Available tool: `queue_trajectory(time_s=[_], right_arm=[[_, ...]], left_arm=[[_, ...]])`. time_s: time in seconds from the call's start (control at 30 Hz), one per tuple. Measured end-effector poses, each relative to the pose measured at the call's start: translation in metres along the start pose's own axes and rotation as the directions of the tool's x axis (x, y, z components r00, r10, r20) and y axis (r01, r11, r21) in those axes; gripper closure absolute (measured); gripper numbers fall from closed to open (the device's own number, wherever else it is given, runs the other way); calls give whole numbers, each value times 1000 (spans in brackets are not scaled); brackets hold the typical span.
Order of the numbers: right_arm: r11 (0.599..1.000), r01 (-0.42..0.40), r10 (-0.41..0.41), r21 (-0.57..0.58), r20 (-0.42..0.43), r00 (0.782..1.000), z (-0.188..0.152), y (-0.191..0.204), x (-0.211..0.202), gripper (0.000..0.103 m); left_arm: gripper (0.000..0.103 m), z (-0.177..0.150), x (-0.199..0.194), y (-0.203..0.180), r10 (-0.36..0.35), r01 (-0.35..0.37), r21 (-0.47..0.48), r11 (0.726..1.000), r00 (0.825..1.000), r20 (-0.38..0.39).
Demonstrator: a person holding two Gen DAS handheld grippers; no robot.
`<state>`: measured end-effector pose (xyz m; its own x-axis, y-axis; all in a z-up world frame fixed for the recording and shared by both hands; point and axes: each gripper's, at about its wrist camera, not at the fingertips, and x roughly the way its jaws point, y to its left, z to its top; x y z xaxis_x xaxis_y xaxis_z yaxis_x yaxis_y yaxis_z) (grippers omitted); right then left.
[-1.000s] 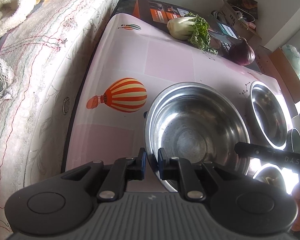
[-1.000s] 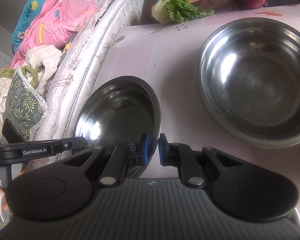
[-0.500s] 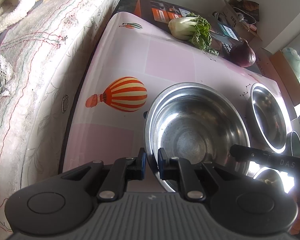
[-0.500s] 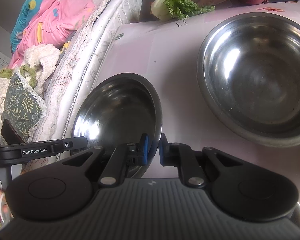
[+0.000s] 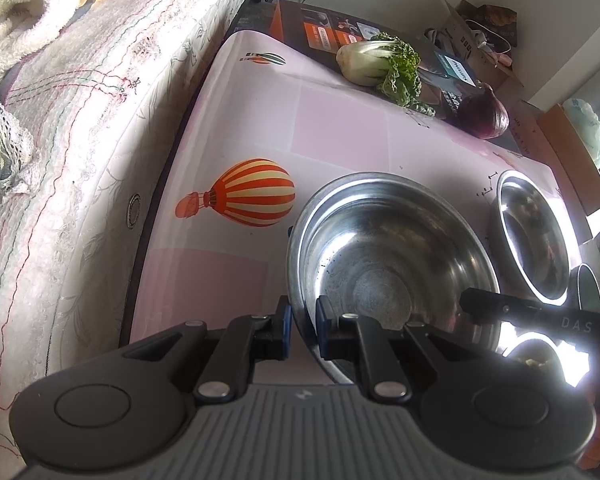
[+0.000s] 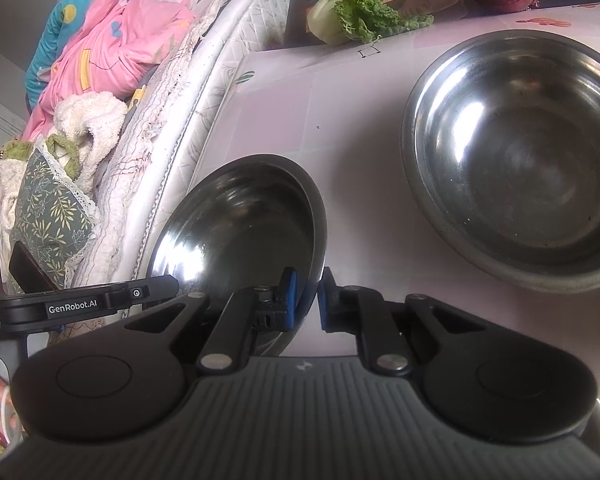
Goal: Organize plates and bowls
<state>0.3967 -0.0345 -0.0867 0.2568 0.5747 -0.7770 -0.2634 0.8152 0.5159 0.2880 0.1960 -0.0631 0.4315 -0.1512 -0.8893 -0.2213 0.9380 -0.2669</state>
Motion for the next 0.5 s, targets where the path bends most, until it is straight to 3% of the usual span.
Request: queue_trajectory(time_s=[0.5], right_arm=[[999, 0, 1, -34, 33, 999, 1, 5, -16, 93]], left_arm=[[89, -1, -14, -7, 4, -5, 28, 1000, 999, 33]])
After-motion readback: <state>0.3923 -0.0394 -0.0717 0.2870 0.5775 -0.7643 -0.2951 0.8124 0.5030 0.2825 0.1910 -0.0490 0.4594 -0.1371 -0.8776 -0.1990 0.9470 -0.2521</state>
